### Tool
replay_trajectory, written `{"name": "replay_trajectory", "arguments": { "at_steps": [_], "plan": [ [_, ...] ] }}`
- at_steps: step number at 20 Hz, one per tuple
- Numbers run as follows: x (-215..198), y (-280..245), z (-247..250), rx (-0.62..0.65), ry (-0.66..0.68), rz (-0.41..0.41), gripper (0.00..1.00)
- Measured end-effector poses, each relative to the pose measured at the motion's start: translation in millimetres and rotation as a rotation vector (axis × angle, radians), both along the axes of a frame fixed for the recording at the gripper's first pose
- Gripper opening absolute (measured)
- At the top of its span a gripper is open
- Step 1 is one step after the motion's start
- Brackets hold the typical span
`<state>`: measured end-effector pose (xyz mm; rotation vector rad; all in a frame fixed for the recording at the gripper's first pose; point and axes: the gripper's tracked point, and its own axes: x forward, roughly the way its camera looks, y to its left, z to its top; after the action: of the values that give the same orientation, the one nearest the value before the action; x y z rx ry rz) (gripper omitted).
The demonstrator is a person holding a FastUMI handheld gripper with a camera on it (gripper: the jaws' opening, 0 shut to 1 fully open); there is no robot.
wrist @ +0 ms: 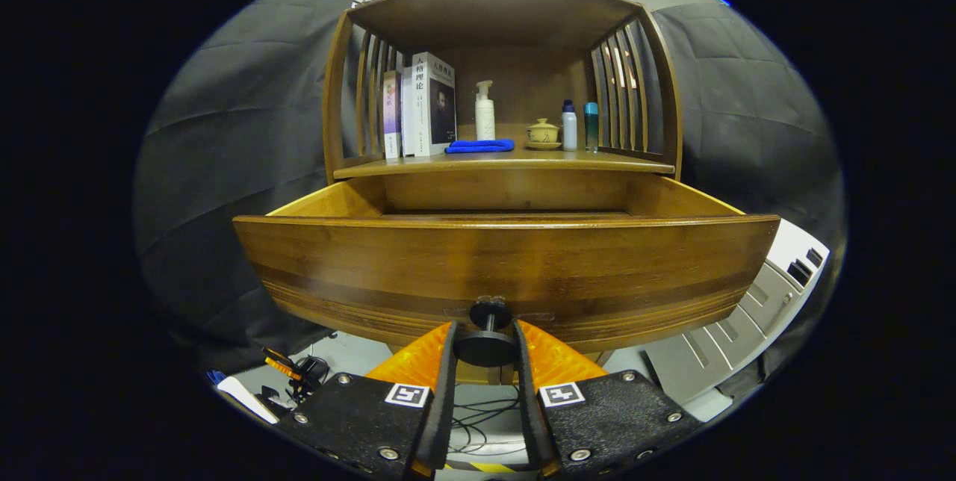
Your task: Pull open the drawer, take out the items inside it, and place them on the countertop above the cabinet.
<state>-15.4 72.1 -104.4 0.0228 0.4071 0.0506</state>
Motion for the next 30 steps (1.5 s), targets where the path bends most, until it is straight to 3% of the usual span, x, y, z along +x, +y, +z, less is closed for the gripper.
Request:
{"name": "replay_trajectory", "arguments": {
  "at_steps": [4, 8, 12, 16, 23, 30],
  "plan": [
    [-8, 2, -1, 0.023, 0.020, 0.004, 0.40],
    [-10, 1, 2, 0.033, 0.020, 0.010, 0.58],
    [-17, 5, 39, 0.086, -0.073, 0.002, 0.77],
    [-13, 0, 81, 0.028, -0.122, -0.026, 0.95],
    [40, -6, 107, -0.017, -0.072, -0.059, 0.96],
    [99, -34, 89, 0.017, 0.135, -0.170, 0.96]
  ]
}}
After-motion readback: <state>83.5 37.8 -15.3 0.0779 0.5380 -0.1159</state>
